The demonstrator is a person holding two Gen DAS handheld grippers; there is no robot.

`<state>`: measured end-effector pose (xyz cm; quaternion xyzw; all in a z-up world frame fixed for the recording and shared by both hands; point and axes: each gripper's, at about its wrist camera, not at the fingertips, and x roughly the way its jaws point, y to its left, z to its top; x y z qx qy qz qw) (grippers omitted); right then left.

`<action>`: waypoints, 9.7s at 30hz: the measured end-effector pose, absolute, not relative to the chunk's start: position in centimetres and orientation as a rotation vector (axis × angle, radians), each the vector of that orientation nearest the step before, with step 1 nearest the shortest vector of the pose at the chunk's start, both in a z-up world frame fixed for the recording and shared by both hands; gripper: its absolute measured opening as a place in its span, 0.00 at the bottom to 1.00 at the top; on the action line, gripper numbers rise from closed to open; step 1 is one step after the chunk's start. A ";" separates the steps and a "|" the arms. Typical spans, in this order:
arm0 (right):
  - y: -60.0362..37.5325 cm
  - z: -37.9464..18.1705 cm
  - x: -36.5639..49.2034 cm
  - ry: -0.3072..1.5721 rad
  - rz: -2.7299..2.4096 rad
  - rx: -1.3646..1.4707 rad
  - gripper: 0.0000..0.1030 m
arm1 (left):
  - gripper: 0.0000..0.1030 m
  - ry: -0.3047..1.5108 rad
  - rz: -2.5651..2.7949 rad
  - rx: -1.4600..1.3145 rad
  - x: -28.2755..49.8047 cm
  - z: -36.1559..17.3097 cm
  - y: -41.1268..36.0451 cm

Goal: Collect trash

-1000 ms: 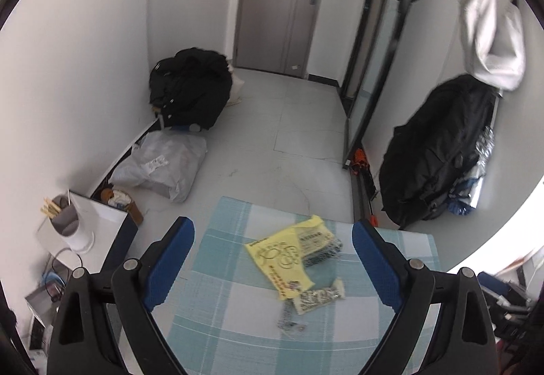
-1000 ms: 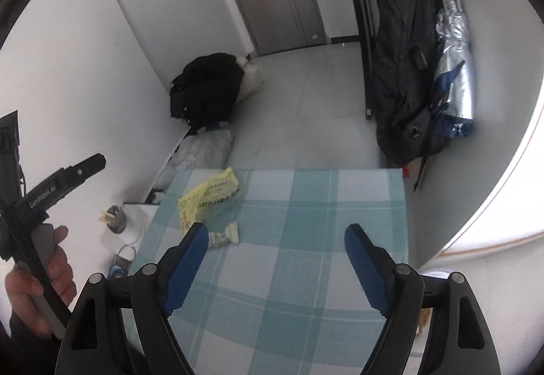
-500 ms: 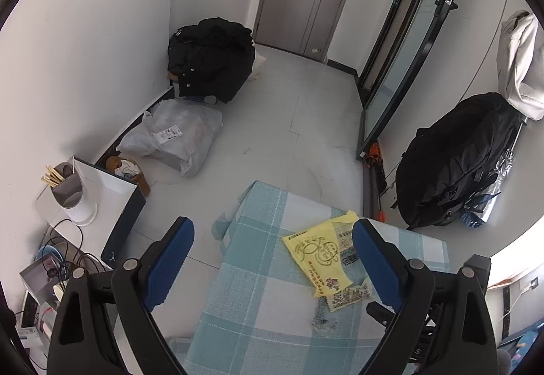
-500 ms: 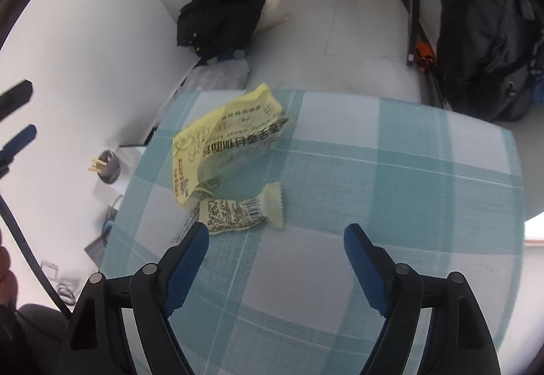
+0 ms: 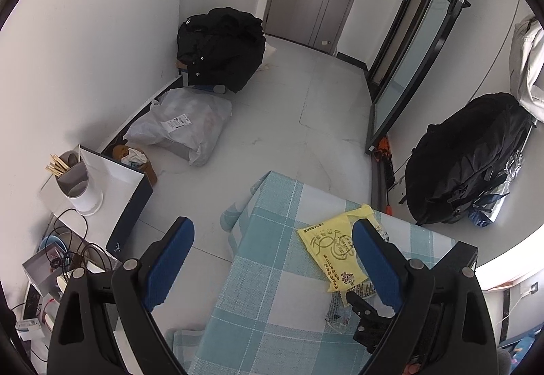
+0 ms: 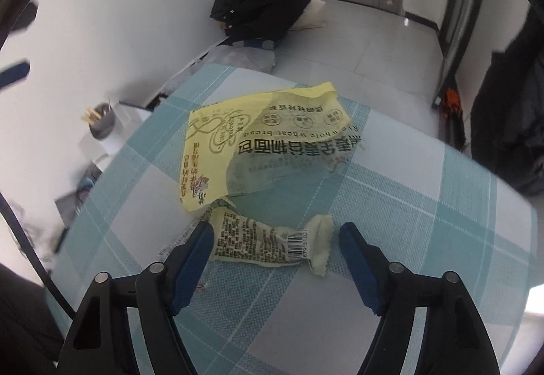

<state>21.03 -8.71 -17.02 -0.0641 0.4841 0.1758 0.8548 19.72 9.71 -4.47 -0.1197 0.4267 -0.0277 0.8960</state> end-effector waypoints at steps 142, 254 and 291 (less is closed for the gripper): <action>-53.9 -11.8 -5.1 0.721 -0.223 0.520 0.21 | 0.00 1.061 -0.928 0.348 11.0 -10.8 -33.4; -53.3 -17.0 -1.4 0.991 -0.130 0.741 0.82 | 0.78 1.202 -0.635 0.386 8.5 -12.2 -32.9; -53.5 -17.5 -1.5 0.989 -0.128 0.775 0.82 | 0.78 1.179 -0.629 0.381 7.9 -11.6 -32.9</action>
